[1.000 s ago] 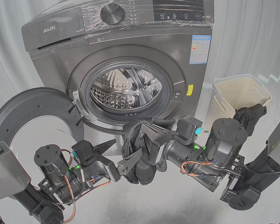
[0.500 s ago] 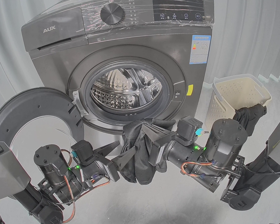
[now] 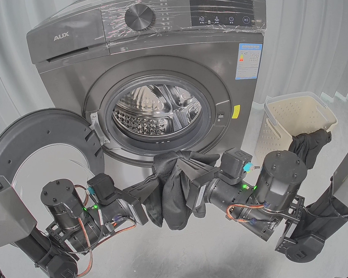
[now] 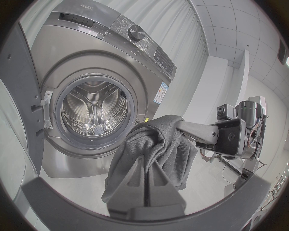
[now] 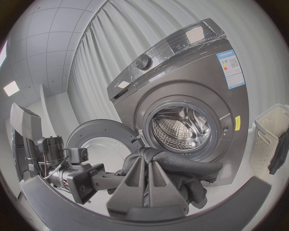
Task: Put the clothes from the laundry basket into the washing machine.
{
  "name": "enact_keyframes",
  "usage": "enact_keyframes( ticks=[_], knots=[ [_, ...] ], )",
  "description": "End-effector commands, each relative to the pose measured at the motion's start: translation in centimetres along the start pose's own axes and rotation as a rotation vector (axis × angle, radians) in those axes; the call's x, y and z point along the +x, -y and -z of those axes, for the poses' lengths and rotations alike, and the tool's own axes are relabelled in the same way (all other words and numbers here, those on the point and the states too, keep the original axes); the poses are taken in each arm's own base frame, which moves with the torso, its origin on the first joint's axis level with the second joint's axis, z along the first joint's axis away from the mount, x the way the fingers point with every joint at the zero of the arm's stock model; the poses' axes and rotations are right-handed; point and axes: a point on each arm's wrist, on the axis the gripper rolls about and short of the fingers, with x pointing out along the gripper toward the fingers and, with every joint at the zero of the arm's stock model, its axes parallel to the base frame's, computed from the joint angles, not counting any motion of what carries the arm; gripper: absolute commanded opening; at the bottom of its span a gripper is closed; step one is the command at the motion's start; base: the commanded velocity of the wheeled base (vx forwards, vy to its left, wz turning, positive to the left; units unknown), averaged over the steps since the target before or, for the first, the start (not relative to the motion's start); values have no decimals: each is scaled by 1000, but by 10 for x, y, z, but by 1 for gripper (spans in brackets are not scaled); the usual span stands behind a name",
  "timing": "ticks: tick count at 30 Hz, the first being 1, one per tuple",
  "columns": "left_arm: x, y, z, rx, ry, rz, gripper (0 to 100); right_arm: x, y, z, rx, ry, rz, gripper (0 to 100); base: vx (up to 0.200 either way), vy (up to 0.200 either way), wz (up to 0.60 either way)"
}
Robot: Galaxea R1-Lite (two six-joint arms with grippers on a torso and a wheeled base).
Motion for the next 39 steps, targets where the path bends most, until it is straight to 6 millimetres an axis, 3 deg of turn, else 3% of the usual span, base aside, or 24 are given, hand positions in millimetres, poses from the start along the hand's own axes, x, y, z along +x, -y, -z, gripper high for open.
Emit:
enact_keyframes(
  ticks=[1, 5, 6, 14, 23, 31, 39],
  knots=[
    [-11, 6, -14, 13, 43, 4, 0, -4, 3, 11, -6, -45, -1, 0, 0, 0, 0],
    [-25, 12, -23, 15, 69, 7, 0, -7, 4, 18, -8, -73, -21, 0, 0, 0, 0],
    [-26, 12, -27, 10, 84, 9, 0, -6, 5, 19, -9, -70, -21, 100, 0, 0, 0],
    [-22, 3, -52, 25, 191, -13, 0, -23, 15, 42, -36, -189, -6, 100, 0, 0, 0],
    [-24, 6, -61, 35, 226, -6, 0, -24, 25, 59, -68, -253, 23, 100, 0, 0, 0],
    [-24, 4, -61, 35, 223, -11, 0, -20, 36, 65, -74, -266, 61, 100, 0, 0, 0],
    [-24, 4, -61, 36, 226, -10, 0, -14, 65, 57, -83, -238, 144, 100, 0, 0, 0]
  ],
)
